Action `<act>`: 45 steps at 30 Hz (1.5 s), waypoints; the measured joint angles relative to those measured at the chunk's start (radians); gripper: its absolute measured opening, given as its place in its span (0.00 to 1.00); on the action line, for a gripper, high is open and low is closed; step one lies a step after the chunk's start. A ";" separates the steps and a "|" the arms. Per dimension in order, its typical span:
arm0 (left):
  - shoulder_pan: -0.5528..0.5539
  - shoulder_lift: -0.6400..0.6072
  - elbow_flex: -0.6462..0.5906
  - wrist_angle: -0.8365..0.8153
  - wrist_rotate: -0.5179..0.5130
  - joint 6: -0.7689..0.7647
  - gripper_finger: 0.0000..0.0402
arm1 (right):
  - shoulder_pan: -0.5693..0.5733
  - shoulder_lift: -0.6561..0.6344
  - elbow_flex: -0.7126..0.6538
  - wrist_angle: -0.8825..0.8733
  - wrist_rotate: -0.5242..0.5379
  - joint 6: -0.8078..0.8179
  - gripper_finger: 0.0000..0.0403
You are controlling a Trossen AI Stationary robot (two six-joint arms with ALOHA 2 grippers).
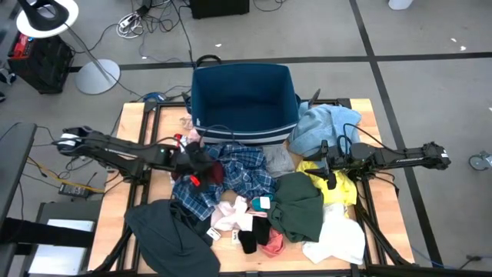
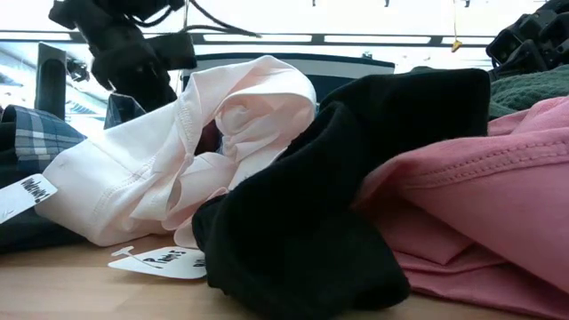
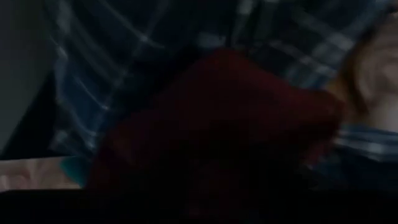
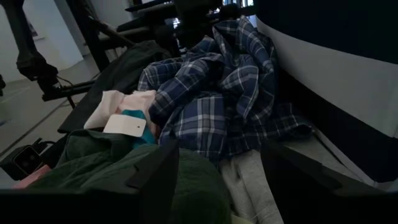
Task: Sort clothes
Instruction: Put the brown underwear into the blue laundry organizer
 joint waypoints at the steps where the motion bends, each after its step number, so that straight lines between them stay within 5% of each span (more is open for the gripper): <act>1: 0.000 0.003 0.000 0.008 -0.012 0.000 0.33 | 0.000 0.000 0.000 0.000 0.000 0.000 0.57; 5: -0.001 -0.002 0.000 0.020 -0.010 -0.005 0.07 | 0.000 0.000 0.000 0.000 0.000 0.000 0.57; 8: -0.016 -0.029 0.008 0.014 -0.002 -0.062 0.02 | 0.000 0.000 0.000 0.000 0.000 0.000 0.57; 13: -0.057 -0.051 0.127 -0.107 -0.018 -0.128 0.01 | 0.000 0.000 0.000 0.001 0.000 0.000 0.57; 25: -0.095 -0.049 0.606 -0.355 -0.243 -0.054 0.00 | 0.000 0.003 0.000 0.015 0.000 0.000 0.57; 34: 0.034 0.021 0.882 -0.296 -0.307 0.139 0.00 | 0.000 0.003 0.000 0.017 0.000 0.000 0.57; 45: 0.229 0.257 1.307 -0.169 -0.306 0.344 0.00 | 0.000 0.003 0.000 0.015 0.000 0.000 0.57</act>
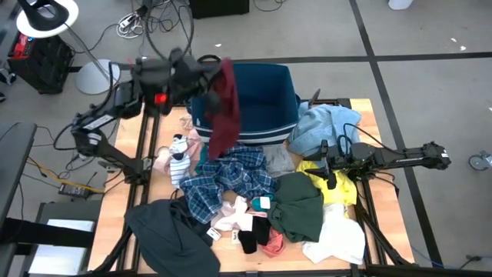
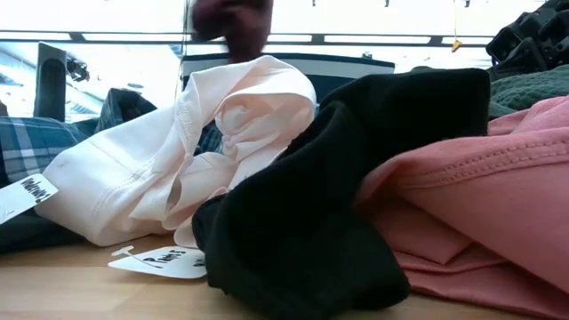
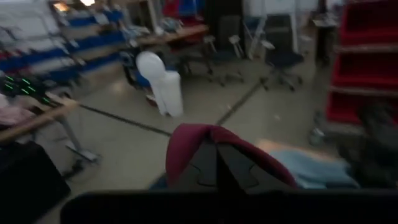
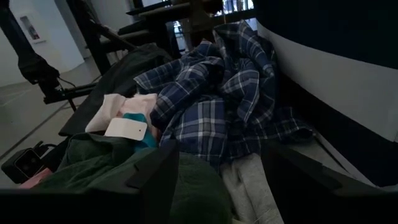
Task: Sort clothes
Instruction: Put the brown underwear into the blue laundry organizer
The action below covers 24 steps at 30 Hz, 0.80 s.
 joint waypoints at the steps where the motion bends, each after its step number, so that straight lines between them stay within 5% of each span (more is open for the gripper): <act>1: 0.017 0.027 0.040 -0.001 0.008 0.011 0.00 | 0.000 0.000 0.000 0.000 0.000 0.000 0.57; 9: 0.112 0.182 0.258 -0.030 0.091 0.025 0.00 | 0.000 0.000 0.000 0.000 0.000 0.000 0.57; 24: 0.184 0.211 0.191 -0.210 0.077 -0.158 0.01 | 0.000 0.000 0.000 0.000 0.000 0.000 0.57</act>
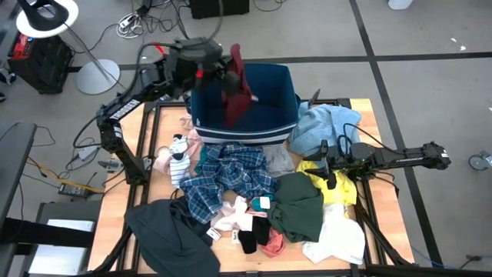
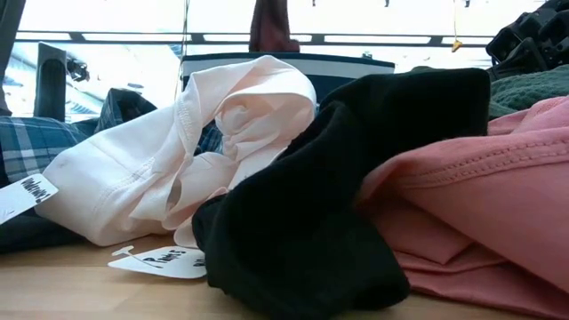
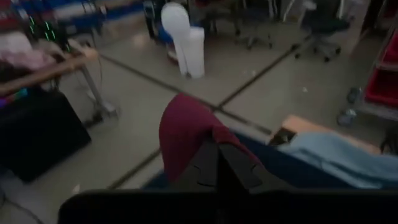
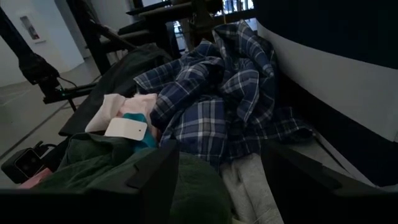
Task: Sort clothes
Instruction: Put the brown underwear into the blue laundry organizer, then put the white underwear into the blue laundry organizer
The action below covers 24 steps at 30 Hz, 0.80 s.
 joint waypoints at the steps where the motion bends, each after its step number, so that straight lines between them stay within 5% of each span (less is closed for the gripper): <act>1: 0.000 0.000 -0.021 -0.006 0.007 -0.016 0.02 | 0.000 0.000 0.000 0.000 0.000 0.000 0.57; 7: 0.035 0.000 -0.160 -0.044 0.089 -0.157 0.09 | 0.000 0.000 0.000 0.000 0.000 0.000 0.57; 15: 0.086 0.001 -0.383 -0.138 0.321 -0.318 0.32 | 0.000 0.000 0.000 0.000 0.000 0.000 0.57; 24: 0.039 0.001 -0.503 -0.148 0.286 -0.337 0.38 | 0.000 0.000 0.000 0.000 0.000 0.000 0.57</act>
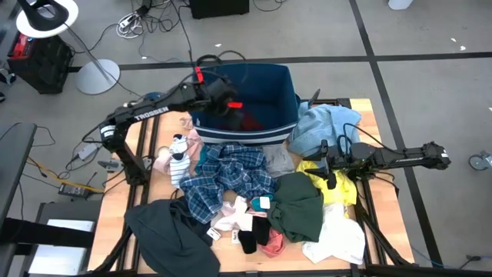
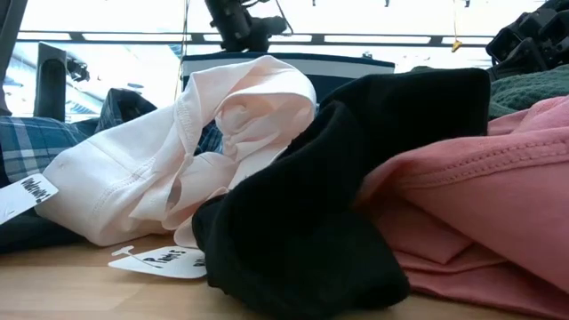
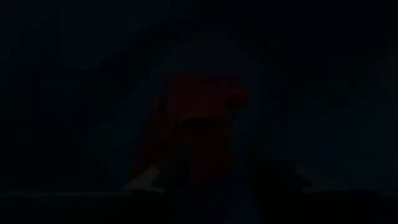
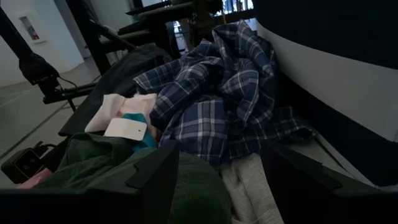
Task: Sort clothes
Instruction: Put the white underwear into the blue laundry organizer
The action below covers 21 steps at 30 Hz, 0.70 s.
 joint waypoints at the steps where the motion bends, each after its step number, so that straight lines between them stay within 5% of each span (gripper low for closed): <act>1: -0.014 0.000 0.002 0.000 -0.011 0.004 0.38 | 0.000 0.000 0.000 0.000 0.000 0.000 0.57; 11: -0.213 -0.082 0.102 -0.049 -0.078 -0.016 0.38 | 0.000 0.000 0.000 0.000 0.000 0.000 0.57; 21: -0.512 -0.132 0.120 -0.305 -0.239 -0.283 0.38 | 0.000 0.000 0.000 0.000 0.000 0.000 0.57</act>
